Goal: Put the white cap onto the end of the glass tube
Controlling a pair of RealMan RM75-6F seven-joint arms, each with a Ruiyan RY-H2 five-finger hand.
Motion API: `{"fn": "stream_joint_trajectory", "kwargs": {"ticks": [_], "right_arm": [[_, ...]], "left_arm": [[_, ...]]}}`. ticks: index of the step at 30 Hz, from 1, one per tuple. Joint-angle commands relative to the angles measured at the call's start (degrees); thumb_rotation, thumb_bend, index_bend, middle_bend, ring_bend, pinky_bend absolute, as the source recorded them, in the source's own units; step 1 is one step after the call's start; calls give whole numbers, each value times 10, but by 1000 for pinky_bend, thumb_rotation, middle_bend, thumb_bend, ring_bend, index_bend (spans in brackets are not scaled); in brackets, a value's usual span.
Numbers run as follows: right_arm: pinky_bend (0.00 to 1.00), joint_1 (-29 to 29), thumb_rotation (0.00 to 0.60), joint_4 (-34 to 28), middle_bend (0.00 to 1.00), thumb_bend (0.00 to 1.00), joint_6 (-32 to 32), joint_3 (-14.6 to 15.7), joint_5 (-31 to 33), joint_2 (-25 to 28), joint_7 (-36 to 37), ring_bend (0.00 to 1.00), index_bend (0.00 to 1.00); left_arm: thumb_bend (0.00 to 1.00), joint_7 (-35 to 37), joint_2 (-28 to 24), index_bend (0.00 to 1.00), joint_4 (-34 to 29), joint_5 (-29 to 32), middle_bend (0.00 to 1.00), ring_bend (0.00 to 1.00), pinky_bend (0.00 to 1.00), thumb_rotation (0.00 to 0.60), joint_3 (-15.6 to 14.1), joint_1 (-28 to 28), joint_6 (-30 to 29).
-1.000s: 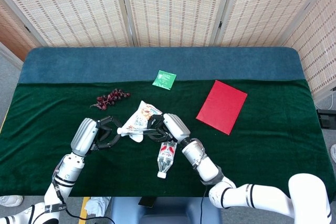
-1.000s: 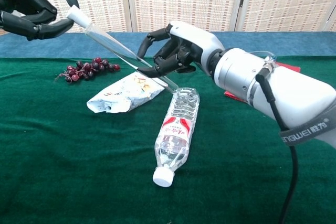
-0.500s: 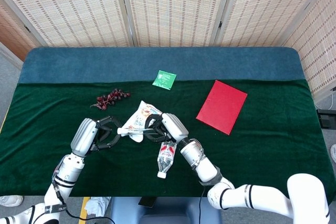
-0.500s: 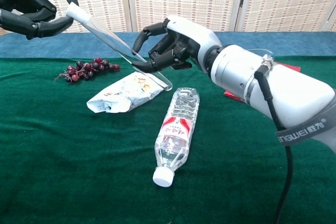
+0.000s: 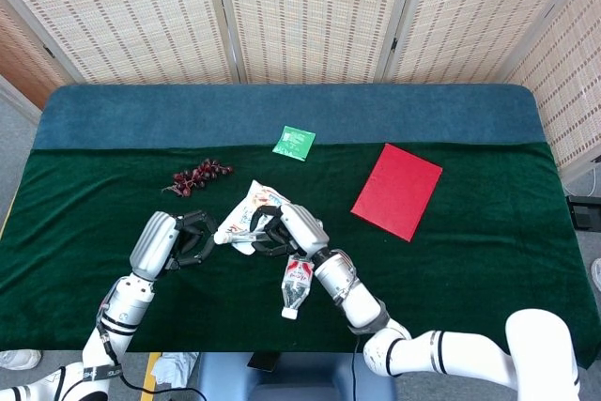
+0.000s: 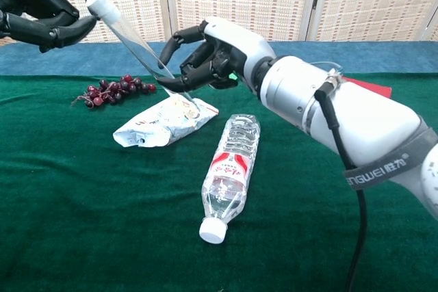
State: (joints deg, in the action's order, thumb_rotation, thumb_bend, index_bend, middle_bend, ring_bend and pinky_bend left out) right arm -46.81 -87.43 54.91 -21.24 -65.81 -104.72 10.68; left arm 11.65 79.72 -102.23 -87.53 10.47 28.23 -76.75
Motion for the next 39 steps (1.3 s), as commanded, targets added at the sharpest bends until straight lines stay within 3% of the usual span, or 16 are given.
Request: {"fn": "stream_joint_trajectory", "kwargs": {"ticks": [1, 8, 10, 12, 15, 18, 28, 39], "right_arm": [[1000, -1, 600, 1, 969, 748, 0, 0, 2, -1, -2, 1000, 765], [1000, -2, 600, 4, 969, 747, 1, -1, 4, -4, -2, 1000, 765], [1000, -1, 600, 3, 969, 748, 2, 1, 2, -1, -3, 1000, 765], [1000, 2, 600, 0, 968, 748, 2, 3, 0, 6, -5, 1000, 765], [1000, 8, 600, -10, 968, 748, 5, 9, -5, 24, -15, 1000, 765], [1000, 19, 600, -27, 968, 748, 6, 20, -14, 53, -24, 1000, 765], [1000, 83, 600, -86, 968, 748, 14, 85, -63, 193, -19, 1000, 765], [1000, 150, 600, -61, 969, 749, 42, 160, -127, 298, 3, 1000, 765]], "left_arm": [[515, 0, 0, 616, 1, 0, 1000, 897, 805, 600, 0, 0, 0], [514, 1, -1, 597, 3, 3, 1000, 897, 805, 600, -2, 0, 2], [513, 1, -6, 522, 2, 5, 1000, 894, 805, 600, -4, 1, 8], [511, -2, -15, 369, -1, 8, 1000, 886, 804, 600, -8, 2, 17], [508, -6, -25, 221, -1, 14, 1000, 874, 804, 600, -11, 0, 24], [507, -6, -35, 156, 1, 21, 1000, 853, 804, 600, -14, -4, 28], [507, -5, -53, 130, 41, 53, 999, 802, 804, 600, -18, -20, 31], [507, -6, -44, 134, 101, 94, 980, 778, 804, 600, -9, -32, 33]]}}
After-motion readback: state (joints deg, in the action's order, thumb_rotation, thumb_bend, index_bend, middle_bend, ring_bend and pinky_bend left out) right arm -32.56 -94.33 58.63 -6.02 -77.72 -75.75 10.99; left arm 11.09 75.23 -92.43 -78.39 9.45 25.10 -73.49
